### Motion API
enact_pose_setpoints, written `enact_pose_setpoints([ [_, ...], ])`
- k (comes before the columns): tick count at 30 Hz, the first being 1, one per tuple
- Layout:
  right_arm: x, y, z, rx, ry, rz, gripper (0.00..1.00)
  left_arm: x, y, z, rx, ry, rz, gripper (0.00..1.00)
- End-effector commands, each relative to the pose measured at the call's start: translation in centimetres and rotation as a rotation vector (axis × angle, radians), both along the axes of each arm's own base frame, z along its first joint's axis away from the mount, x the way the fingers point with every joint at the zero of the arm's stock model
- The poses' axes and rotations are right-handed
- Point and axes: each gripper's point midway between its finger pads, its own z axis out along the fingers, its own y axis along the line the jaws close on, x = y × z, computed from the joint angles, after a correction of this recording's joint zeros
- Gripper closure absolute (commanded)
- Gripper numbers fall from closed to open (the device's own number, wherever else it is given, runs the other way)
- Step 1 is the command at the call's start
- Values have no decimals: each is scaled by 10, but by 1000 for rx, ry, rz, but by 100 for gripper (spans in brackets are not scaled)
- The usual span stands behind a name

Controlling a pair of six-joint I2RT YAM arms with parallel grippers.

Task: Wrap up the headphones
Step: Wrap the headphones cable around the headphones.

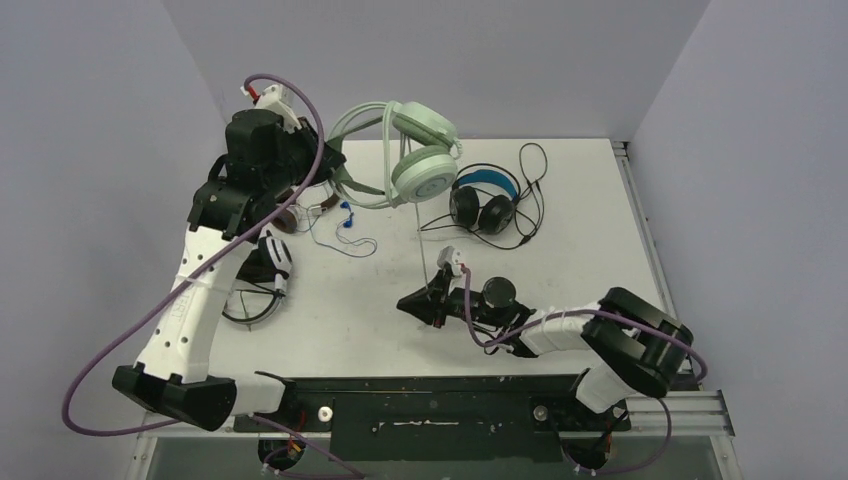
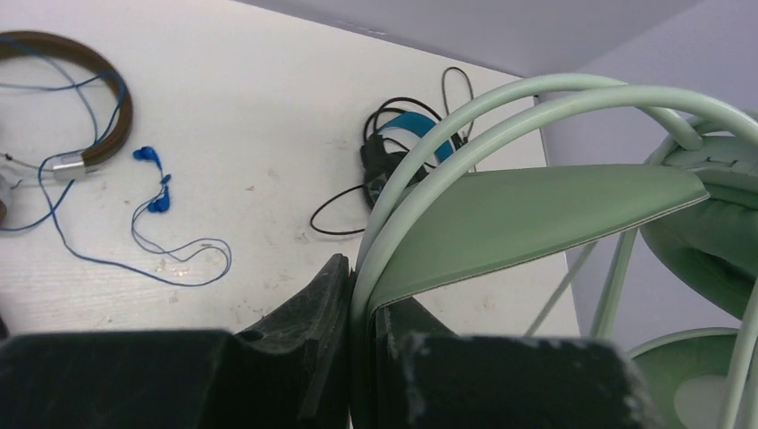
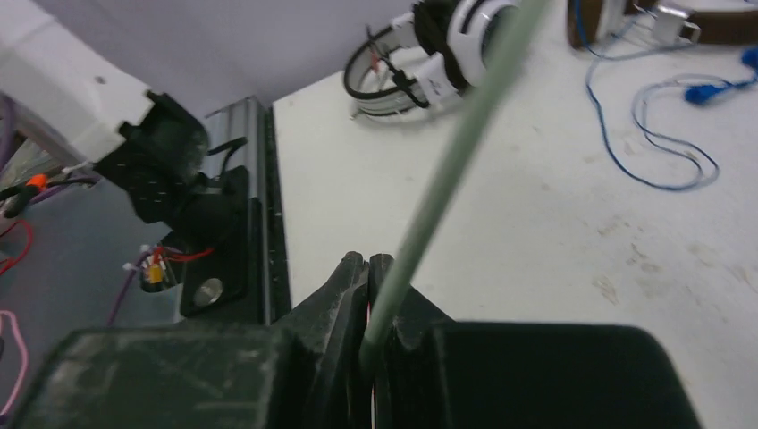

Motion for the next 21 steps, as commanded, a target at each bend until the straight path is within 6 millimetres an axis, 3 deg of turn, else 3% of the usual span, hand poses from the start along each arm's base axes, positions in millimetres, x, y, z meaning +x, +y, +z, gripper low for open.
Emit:
enact_pose_setpoints([
  [1, -36, 11, 46, 67, -89, 56, 99, 32, 18, 47, -231, -140, 102, 100],
  [4, -51, 15, 60, 58, -92, 89, 99, 43, 34, 29, -198, -143, 201, 100],
  [10, -46, 35, 75, -121, -55, 138, 97, 57, 67, -23, -111, -103, 390, 100],
  [16, -42, 50, 84, -228, -45, 186, 96, 61, 91, -82, -35, 101, 571, 100],
  [21, -30, 52, 107, -248, -71, 138, 96, 57, 103, -103, 93, 67, 609, 100],
])
